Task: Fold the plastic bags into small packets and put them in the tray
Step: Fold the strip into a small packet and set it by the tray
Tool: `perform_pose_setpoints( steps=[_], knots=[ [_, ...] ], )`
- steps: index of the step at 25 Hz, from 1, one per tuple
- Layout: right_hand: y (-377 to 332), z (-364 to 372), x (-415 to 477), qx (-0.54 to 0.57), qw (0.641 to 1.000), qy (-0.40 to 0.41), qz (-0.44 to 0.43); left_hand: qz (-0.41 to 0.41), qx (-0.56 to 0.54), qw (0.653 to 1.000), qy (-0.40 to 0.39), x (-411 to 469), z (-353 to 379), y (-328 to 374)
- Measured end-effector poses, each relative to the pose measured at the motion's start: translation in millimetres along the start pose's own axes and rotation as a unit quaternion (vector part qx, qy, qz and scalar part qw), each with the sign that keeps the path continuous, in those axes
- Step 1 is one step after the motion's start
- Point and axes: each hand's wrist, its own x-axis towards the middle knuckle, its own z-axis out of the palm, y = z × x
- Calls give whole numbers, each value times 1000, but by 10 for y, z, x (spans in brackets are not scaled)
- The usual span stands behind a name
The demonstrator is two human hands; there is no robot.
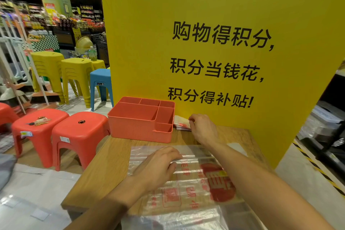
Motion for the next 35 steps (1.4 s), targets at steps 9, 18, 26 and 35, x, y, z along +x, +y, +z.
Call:
perform_pose_setpoints(
  steps=[9,18,26,35],
  knots=[
    [311,-979,-1853,91,987,-113,-72,20,77,997,20,-1055,-413,421],
    [880,-1204,-2690,64,983,-161,-64,-30,105,992,-60,-1311,-342,466],
    [740,-1295,-2507,30,989,-143,-34,-70,87,992,-55,-1204,-530,519],
    [618,-1470,-2376,39,989,-137,-26,-68,72,994,-38,-1017,-822,571]
  ],
)
